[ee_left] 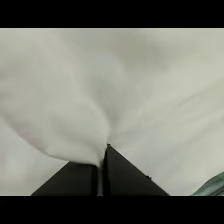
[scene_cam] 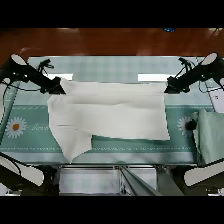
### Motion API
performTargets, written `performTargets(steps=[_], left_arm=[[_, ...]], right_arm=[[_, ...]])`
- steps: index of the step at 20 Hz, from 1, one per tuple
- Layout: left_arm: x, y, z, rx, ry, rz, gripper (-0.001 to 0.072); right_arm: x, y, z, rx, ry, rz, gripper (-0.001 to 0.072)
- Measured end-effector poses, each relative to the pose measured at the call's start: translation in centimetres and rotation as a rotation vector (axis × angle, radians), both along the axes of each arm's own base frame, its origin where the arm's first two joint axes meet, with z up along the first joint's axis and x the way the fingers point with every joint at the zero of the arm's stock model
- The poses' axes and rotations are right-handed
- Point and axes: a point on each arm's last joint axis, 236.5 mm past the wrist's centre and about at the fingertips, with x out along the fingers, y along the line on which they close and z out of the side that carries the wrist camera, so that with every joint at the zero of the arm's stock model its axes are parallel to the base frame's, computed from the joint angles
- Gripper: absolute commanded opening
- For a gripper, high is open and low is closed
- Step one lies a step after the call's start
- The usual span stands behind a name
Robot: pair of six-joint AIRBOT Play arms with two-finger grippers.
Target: Fold the shirts.
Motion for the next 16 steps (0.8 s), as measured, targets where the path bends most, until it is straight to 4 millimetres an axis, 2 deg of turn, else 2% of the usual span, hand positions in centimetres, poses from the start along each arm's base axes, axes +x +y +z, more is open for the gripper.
performTargets(steps=[1, 2, 4, 6, 9, 11, 13, 14, 16], left_arm=[[-0.7, -0.2, -0.5, -0.002, 0.018, -0.015, 0.0375], [-1.4, -0.5, -0.9, -0.003, 0.04, -0.029, 0.051], [-2.3, -0.6, -0.9, -0.006, 0.069, -0.048, 0.0509], [-2.7, 0.0, -0.1, 0.004, 0.085, -0.04, 0.0509], [-3.0, 1.9, 3.0, 0.021, 0.046, 0.015, 0.0508], [-4.1, 3.9, 4.7, 0.046, 0.012, 0.08, 0.0509], [-6.2, 5.9, 5.2, 0.064, 0.001, 0.172, 0.0509], [-7.6, 6.7, 5.1, 0.07, 0.001, 0.224, 0.0508], [-10.9, 7.9, 4.3, 0.055, 0.017, 0.339, 0.0508]], right_arm=[[-0.8, 0.1, -0.7, -0.002, 0.03, -0.001, 0.042], [-1.4, 0.2, -1.2, -0.002, 0.05, -0.006, 0.0412], [-2.1, 0.3, -1.5, -0.003, 0.075, -0.017, 0.0411], [-2.4, -0.2, -0.4, -0.004, 0.068, -0.033, 0.0411], [-2.9, -3.1, 3.4, -0.062, -0.004, -0.082, 0.0411], [-4.1, -5.7, 6.1, -0.115, -0.067, -0.145, 0.0411], [-5.9, -7.5, 8.0, -0.156, -0.143, -0.226, 0.0411], [-7.2, -7.8, 8.4, -0.163, -0.172, -0.265, 0.0411], [-9.7, -7.0, 8.4, -0.144, -0.227, -0.326, 0.0411]])
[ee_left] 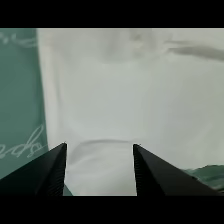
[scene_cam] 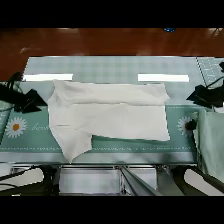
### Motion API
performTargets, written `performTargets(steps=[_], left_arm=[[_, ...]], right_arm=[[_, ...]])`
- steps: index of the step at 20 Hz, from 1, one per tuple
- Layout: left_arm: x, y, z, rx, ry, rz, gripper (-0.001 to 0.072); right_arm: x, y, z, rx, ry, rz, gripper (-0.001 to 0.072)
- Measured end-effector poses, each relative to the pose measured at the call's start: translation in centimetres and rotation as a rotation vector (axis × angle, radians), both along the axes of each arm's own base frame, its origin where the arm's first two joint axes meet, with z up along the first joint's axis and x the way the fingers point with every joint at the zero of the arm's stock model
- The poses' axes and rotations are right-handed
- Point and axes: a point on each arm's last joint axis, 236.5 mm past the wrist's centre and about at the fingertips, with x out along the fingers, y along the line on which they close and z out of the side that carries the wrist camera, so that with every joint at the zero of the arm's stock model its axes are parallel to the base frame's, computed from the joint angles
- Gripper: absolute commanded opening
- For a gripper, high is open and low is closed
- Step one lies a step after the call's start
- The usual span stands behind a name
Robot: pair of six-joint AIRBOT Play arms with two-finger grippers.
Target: Fold the shirts.
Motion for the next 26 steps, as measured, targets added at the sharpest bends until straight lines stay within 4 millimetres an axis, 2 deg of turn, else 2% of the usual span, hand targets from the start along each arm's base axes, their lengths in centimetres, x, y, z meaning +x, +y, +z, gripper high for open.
performTargets(steps=[4, 8, 12, 15, 19, 20, 21, 23, 24, 26], left_arm=[[-4.4, -0.6, -2.0, -0.098, 0.009, 0.18, 0.0508], [-7.6, -2.5, -4.2, -0.143, 0.081, 0.212, 0.0508], [-10.0, -3.0, -5.6, -0.124, 0.157, 0.186, 0.0508], [-11.1, -3.6, -6.5, -0.114, 0.19, 0.161, 0.0509], [-11.6, -6.5, -7.4, -0.152, 0.225, 0.11, 0.0494], [-11.4, -7.2, -7.6, -0.15, 0.224, 0.091, 0.0325], [-11.2, -7.6, -8.0, -0.141, 0.216, 0.078, 0.0048], [-10.7, -8.0, -8.5, -0.121, 0.194, 0.051, 0.0029], [-10.6, -8.4, -8.5, -0.123, 0.191, 0.044, 0.0029], [-10.5, -8.6, -8.6, -0.12, 0.181, 0.025, 0.0029]], right_arm=[[-4.0, 4.5, -1.7, 0.133, -0.088, -0.045, 0.041], [-5.9, 7.4, -2.8, 0.238, -0.118, -0.074, 0.041], [-6.5, 8.5, -3.1, 0.28, -0.123, -0.082, 0.041], [-6.6, 8.7, -3.1, 0.292, -0.125, -0.087, 0.041], [-6.3, 8.7, -2.8, 0.314, -0.135, -0.119, 0.041], [-6.1, 8.3, -2.6, 0.31, -0.139, -0.129, 0.041], [-6.0, 7.5, -2.5, 0.294, -0.143, -0.146, 0.041], [-7.0, 5.3, -3.5, 0.242, -0.098, -0.195, 0.041], [-8.2, 4.3, -4.5, 0.217, -0.048, -0.227, 0.041], [-10.9, 4.0, -6.4, 0.21, 0.065, -0.257, 0.041]])
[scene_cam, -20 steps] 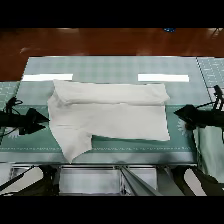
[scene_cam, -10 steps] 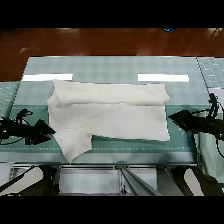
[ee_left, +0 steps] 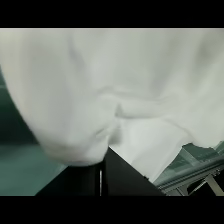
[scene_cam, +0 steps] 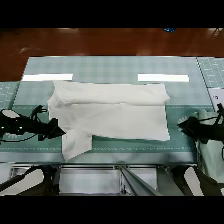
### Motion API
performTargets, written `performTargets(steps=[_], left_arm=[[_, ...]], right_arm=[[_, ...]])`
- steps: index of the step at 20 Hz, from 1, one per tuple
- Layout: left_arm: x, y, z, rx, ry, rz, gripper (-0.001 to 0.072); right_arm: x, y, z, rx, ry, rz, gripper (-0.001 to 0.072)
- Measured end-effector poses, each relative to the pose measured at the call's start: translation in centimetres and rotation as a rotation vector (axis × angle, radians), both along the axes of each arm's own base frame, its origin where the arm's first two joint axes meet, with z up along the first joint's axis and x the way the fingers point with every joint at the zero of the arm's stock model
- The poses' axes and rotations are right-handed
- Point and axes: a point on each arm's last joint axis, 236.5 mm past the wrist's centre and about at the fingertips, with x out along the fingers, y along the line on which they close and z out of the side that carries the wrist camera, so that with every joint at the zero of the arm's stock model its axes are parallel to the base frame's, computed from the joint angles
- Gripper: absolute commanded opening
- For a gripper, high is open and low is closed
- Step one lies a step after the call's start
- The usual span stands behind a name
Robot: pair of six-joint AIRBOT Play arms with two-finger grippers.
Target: Fold the shirts.
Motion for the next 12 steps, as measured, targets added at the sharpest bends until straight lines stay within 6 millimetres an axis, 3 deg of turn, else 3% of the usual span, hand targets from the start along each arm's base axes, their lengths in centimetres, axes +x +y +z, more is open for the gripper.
performTargets(steps=[3, 12], left_arm=[[0.1, -0.2, 0.0, 0.0, -0.009, -0.01, 0.0029], [0.2, -0.3, -0.1, 0.001, -0.014, -0.019, 0.0029]], right_arm=[[-3.0, 1.4, -2.0, 0.063, 0.109, 0.005, 0.041], [-4.3, 3.5, -4.0, 0.192, 0.202, -0.002, 0.041]])
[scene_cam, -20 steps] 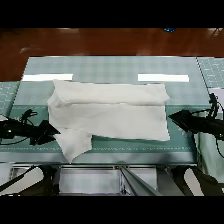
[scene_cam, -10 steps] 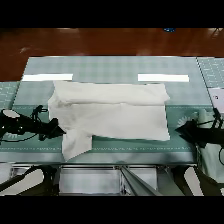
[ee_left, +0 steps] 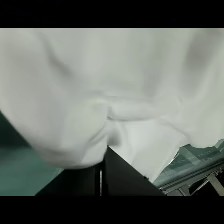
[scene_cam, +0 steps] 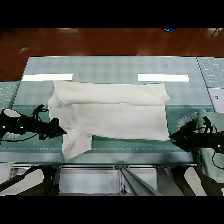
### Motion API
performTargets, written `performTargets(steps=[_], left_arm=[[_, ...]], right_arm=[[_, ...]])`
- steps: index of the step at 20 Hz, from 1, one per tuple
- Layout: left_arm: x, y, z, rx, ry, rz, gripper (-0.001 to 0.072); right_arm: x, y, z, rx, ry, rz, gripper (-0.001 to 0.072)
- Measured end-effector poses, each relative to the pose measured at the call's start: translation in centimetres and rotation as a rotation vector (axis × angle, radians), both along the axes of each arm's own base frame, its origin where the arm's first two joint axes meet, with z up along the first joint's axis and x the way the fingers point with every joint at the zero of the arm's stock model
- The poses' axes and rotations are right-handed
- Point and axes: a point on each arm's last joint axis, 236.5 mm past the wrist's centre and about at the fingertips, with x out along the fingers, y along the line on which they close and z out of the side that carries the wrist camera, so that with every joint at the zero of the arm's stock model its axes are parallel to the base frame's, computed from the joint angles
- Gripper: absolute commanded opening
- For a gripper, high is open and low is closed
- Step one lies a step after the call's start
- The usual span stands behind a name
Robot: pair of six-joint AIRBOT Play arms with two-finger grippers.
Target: Fold the shirts.
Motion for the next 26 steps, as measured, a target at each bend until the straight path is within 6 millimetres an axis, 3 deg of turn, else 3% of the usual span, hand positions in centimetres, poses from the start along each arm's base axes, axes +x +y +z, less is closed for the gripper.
performTargets(steps=[4, 5, 6, 7, 8, 12, 16, 19, 22, 26], left_arm=[[0.0, 0.0, 0.0, 0.0, 0.0, 0.0, 0.0029], [0.0, 0.0, 0.0, 0.0, 0.0, 0.0, 0.0029], [0.0, 0.0, 0.0, 0.0, 0.0, 0.0, 0.0029], [0.0, 0.0, 0.0, 0.0, 0.0, 0.0, 0.0029], [0.0, 0.0, 0.0, 0.001, -0.002, -0.003, 0.0029], [2.0, 0.7, 0.6, 0.022, -0.067, -0.012, 0.0029], [7.6, 0.7, 4.3, -0.014, -0.226, 0.023, 0.0028], [13.1, 0.7, 7.2, -0.016, -0.351, 0.041, 0.0029], [18.4, -0.1, 8.9, -0.026, -0.409, 0.04, 0.0028], [25.3, -0.7, 10.0, -0.049, -0.441, 0.059, 0.0028]], right_arm=[[1.6, 1.4, -1.1, 0.033, -0.01, 0.009, 0.0405], [2.3, 1.9, -1.3, 0.048, -0.017, 0.004, 0.0352], [2.9, 2.4, -1.5, 0.058, -0.024, 0.001, 0.0248], [3.4, 2.6, -1.8, 0.056, -0.031, 0.005, 0.009], [4.0, 2.7, -2.0, 0.051, -0.05, 0.012, 0.0025], [7.6, 3.2, 0.4, 0.071, -0.182, 0.062, 0.0024], [11.7, 2.0, 4.6, 0.031, -0.312, 0.127, 0.0024], [15.2, 1.1, 7.2, 0.009, -0.381, 0.145, 0.0024], [18.7, 0.9, 8.1, 0.014, -0.401, 0.172, 0.0024], [23.5, 0.5, 7.4, 0.019, -0.402, 0.184, 0.0024]])
